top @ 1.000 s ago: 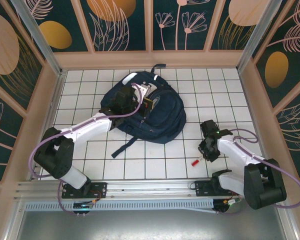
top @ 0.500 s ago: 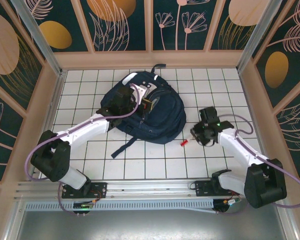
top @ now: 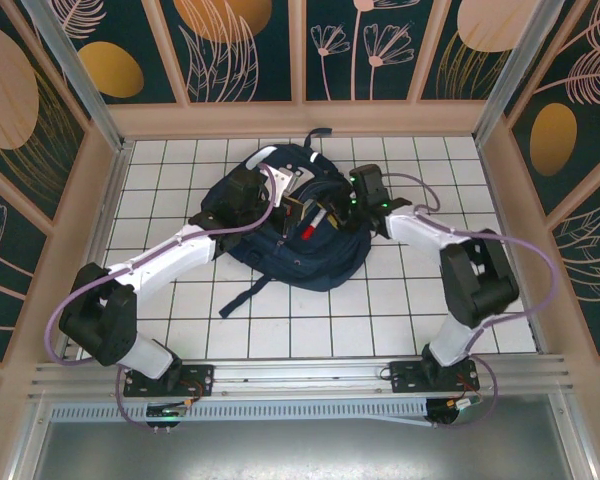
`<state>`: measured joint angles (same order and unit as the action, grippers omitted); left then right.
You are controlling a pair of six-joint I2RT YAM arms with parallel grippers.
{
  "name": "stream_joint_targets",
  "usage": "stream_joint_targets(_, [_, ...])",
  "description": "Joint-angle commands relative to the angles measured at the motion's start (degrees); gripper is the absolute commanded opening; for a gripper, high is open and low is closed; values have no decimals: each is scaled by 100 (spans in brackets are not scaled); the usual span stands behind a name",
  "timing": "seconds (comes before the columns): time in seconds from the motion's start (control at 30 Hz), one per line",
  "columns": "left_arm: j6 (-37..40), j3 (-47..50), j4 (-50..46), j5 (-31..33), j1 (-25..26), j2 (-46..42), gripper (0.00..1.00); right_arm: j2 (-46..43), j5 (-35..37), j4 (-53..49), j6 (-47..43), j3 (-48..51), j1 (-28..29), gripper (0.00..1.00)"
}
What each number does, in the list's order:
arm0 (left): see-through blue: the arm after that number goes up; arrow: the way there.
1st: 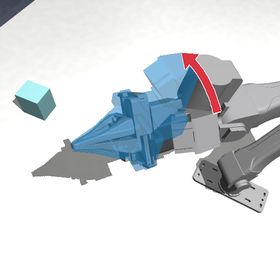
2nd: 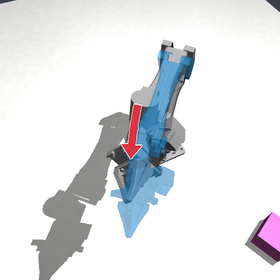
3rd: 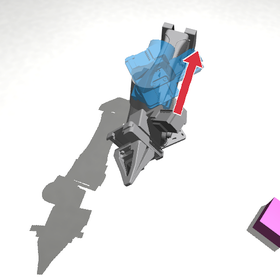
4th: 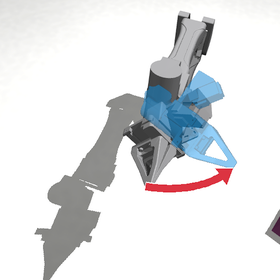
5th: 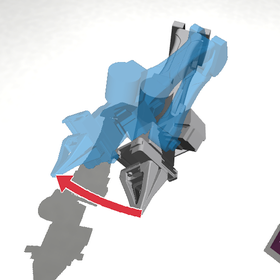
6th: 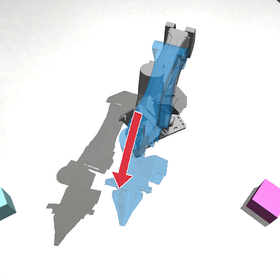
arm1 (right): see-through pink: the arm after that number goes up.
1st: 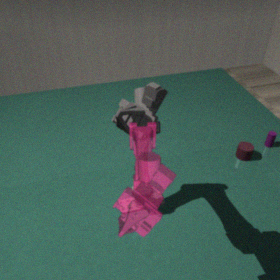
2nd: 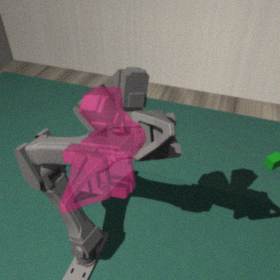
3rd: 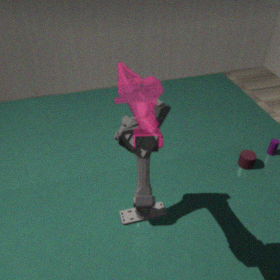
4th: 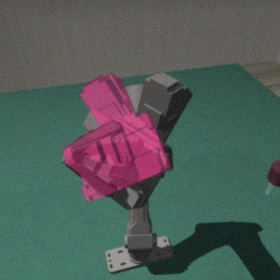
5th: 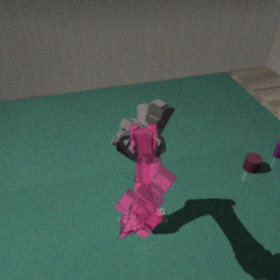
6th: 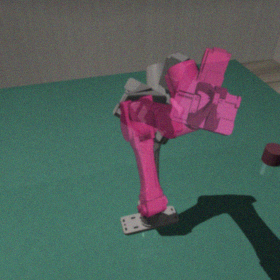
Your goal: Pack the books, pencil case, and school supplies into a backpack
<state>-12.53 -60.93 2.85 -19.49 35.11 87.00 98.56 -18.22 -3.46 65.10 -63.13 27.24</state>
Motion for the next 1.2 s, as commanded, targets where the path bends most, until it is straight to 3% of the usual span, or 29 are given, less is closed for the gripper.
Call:
stream_joint_targets(0.0, [-52,-315,514,-318,-39,-157,0,-25,37,-114,8,-345,-17,61])
stream_joint_targets(0.3, [194,-271,485,-406,-66,51,0,-1298,283,-1144,-1404,480,-379,60])
stream_joint_targets(0.43, [1090,-403,-158,-1017,-74,244,24,-1919,395,-1453,-2049,942,-843,61])
stream_joint_targets(0.47, [1248,-513,-413,-1039,-71,258,26,-2018,434,-1554,-2244,1020,-949,61])
stream_joint_targets(0.67, [2390,-719,-1507,-332,-98,-116,32,-2371,382,-1718,-3640,1167,-990,61])
stream_joint_targets(0.77, [3804,-561,-2002,15,-100,-184,34,-2238,-49,-1486,-3671,1241,-986,61])
stream_joint_targets(0.87, [4651,-303,-1894,1200,-99,74,34,-1951,-527,-1213,-3735,1207,-960,60])
stream_joint_targets(0.93, [4742,-547,-1993,1879,-225,579,34,-1715,-744,-1092,-3846,1081,-875,57])
stream_joint_targets(0.97, [4627,-725,-2035,1897,-324,827,33,-1598,-770,-1090,-3906,994,-824,55])
stream_joint_targets(1.17, [3419,-1517,-1832,1149,-550,2181,30,-743,-556,-701,-4109,683,-711,40])
